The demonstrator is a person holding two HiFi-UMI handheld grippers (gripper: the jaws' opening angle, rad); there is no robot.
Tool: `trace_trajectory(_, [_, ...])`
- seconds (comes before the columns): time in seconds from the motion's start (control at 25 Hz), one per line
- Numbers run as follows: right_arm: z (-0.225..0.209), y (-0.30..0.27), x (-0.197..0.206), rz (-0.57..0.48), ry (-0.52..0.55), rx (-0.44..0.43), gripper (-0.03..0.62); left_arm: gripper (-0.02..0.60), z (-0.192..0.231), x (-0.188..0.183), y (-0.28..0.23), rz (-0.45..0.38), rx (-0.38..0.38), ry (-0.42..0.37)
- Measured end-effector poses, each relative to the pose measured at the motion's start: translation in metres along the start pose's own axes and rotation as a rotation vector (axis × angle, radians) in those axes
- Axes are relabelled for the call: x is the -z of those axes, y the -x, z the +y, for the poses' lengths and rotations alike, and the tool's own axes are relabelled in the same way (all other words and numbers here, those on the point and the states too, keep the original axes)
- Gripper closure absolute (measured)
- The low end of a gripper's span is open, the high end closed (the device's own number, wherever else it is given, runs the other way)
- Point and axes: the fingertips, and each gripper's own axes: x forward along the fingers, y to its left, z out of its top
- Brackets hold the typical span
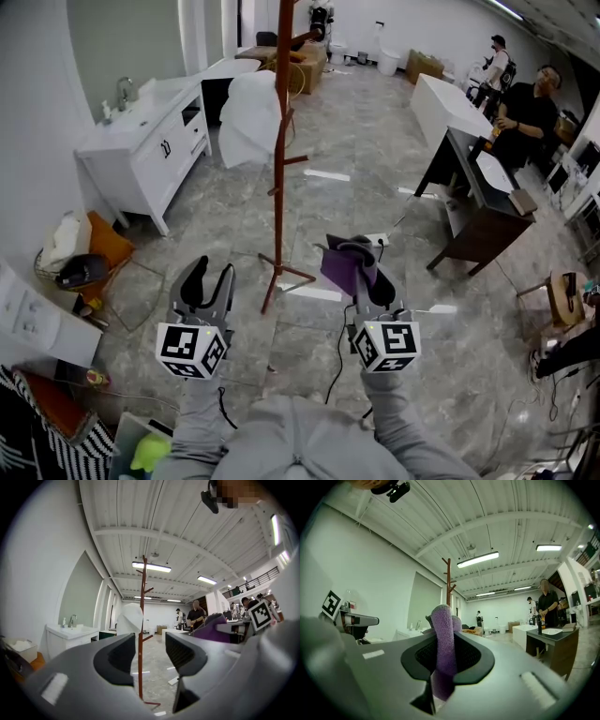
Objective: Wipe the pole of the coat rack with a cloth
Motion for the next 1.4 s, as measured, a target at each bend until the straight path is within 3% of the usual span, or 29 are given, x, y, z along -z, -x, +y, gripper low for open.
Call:
trace_trajectory(0.72, [-0.068,0.011,0.023,0.015,-0.071,-0.035,0.54,0.367,-0.052,0.019,-0.026,0.03,-0.047,-0.007])
trace_trajectory(1.04, [-0.076,-0.023,0.034,0.025,-0.086,-0.041,0.54,0.367,-0.038,0.022,-0.063,0.036,-0.04,-0.016])
trace_trajectory(1.4, [-0.076,-0.113,0.045,0.026,-0.084,-0.01,0.54,0.367,0.014,0.025,-0.15,0.031,0.021,-0.026])
